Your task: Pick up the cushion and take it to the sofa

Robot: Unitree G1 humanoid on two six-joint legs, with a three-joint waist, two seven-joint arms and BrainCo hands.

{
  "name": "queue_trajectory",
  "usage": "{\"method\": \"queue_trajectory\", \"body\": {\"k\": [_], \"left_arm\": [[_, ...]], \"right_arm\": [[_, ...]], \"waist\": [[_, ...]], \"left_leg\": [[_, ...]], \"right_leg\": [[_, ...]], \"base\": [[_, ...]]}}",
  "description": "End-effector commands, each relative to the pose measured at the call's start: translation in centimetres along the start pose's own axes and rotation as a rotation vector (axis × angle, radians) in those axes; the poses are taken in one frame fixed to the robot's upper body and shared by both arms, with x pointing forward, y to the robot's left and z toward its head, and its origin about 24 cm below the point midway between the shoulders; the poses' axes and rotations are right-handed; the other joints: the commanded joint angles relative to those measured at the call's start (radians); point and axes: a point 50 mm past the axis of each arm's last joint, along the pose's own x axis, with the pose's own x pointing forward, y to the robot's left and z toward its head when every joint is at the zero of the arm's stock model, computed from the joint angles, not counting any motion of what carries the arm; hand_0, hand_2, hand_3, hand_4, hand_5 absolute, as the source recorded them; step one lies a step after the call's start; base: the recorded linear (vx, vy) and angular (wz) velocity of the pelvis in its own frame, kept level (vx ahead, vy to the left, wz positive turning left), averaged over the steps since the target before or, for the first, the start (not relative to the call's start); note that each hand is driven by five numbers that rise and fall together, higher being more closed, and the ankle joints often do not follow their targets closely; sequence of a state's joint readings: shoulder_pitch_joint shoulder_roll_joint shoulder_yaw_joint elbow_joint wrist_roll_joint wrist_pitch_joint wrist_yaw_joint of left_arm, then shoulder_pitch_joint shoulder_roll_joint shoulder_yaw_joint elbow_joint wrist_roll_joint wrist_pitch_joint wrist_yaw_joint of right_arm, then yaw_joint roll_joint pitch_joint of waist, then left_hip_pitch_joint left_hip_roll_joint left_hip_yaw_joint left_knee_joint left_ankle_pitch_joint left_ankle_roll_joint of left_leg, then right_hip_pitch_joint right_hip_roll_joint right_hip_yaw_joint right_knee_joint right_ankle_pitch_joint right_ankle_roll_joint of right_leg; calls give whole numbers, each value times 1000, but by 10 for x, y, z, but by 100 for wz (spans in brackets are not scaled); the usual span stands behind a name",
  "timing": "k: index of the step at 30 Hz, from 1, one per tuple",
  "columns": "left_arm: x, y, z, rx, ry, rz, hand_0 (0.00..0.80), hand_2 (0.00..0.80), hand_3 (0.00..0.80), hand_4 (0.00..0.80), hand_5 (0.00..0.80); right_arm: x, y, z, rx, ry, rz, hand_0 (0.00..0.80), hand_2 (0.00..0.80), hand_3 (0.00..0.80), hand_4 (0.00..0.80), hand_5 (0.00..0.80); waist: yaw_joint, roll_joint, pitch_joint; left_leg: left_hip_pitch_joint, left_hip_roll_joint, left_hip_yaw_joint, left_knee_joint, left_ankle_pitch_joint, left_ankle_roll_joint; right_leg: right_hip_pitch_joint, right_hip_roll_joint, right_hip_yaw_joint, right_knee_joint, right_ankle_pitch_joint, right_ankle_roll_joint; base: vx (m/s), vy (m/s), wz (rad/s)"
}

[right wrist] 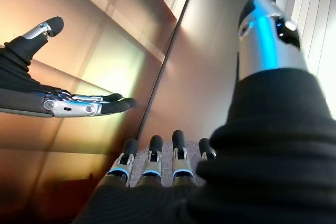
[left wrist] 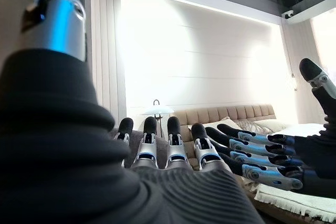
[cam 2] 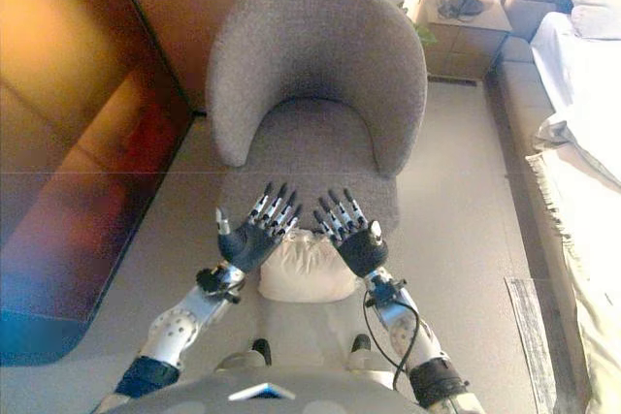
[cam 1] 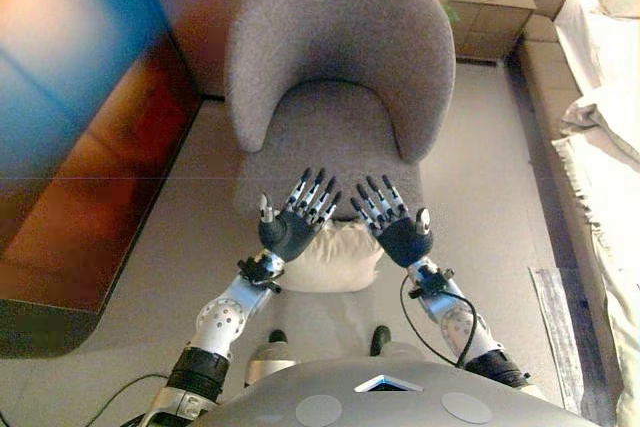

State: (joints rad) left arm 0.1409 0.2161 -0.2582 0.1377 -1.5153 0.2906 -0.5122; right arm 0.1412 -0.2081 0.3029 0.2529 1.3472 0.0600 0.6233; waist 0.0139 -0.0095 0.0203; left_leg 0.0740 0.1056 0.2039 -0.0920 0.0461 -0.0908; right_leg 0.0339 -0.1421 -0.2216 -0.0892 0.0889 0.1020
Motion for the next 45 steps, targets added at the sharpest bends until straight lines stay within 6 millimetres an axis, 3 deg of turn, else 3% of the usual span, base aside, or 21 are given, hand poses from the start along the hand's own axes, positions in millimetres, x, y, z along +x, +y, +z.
{"method": "queue_trajectory", "body": {"k": [1, 7, 9, 13, 15, 17, 22, 28, 40, 45], "left_arm": [[15, -16, 1, 22, 20, -114, 0, 0, 0, 0, 0], [14, -14, 3, 51, 16, -78, 0, 0, 0, 0, 0], [11, -10, 9, 160, 2, -15, 0, 0, 0, 0, 0], [0, 4, 38, 568, -76, 305, 0, 0, 0, 0, 0], [-8, 6, 61, 882, -115, 470, 0, 0, 0, 0, 0], [-13, 5, 76, 1047, -112, 545, 0, 0, 0, 0, 0], [-30, 15, 84, 1081, -130, 649, 0, 0, 0, 0, 0], [-52, 21, 84, 1005, -192, 698, 0, 0, 0, 0, 0], [-35, 15, 78, 977, -175, 630, 0, 0, 0, 0, 0], [-43, 19, 77, 962, -145, 653, 0, 0, 0, 0, 0]], "right_arm": [[17, 21, 9, -32, -43, 120, 0, 0, 0, 0, 0], [15, 20, 8, -34, -39, 106, 0, 0, 0, 0, 0], [13, 17, 9, -78, -40, 69, 0, 0, 0, 0, 0], [5, 1, 27, -407, -45, -198, 0, 0, 0, 0, 0], [-4, -9, 44, -758, -31, -417, 0, 0, 0, 0, 0], [-8, -15, 57, -834, -42, -537, 0, 0, 0, 0, 0], [-20, -19, 65, -914, -75, -628, 0, 0, 0, 0, 0], [-35, -25, 60, -793, -84, -639, 0, 0, 0, 0, 0], [-26, -24, 59, -789, -96, -627, 0, 0, 0, 0, 0], [-28, -23, 56, -730, -109, -631, 0, 0, 0, 0, 0]], "waist": [[-2, -20, -18], [-4, -19, -18], [-5, -18, -15], [-5, -18, -11], [-5, -18, -9], [-4, -18, -1], [-8, -16, 26], [-11, -16, 44], [-10, -11, 50], [-16, -11, 42]], "left_leg": [[-54, 17, -42, 5, -7, 1], [-48, 16, -41, 10, -11, 1], [-46, 16, -43, 13, -14, 2], [-39, 17, -49, 19, -14, 0], [-41, 16, -55, 22, -11, -1], [-47, 16, -61, 23, -6, 0], [-55, 17, -61, 23, -5, 4], [-48, 19, -61, 27, -8, 5], [-56, 32, -74, 49, -9, -8], [-45, 46, -68, 67, -19, -1]], "right_leg": [[29, -68, 6, 14, -30, 83], [31, -70, 12, 18, -33, 84], [29, -70, 14, 22, -34, 84], [35, -68, 19, 25, -36, 84], [35, -69, 20, 26, -35, 83], [32, -70, 19, 25, -31, 82], [25, -69, 25, 26, -28, 79], [30, -61, 37, 32, -36, 73], [30, -50, 28, 48, -50, 61], [27, -40, 41, 121, -95, 54]], "base": [[0, 0, 0], [10, 2, 0], [0, 0, 0], [44, -10, 0], [17, -5, 1], [-6, -14, 5], [-28, -25, 3], [1, -22, 2], [8, -41, 0], [31, -53, 1]]}}
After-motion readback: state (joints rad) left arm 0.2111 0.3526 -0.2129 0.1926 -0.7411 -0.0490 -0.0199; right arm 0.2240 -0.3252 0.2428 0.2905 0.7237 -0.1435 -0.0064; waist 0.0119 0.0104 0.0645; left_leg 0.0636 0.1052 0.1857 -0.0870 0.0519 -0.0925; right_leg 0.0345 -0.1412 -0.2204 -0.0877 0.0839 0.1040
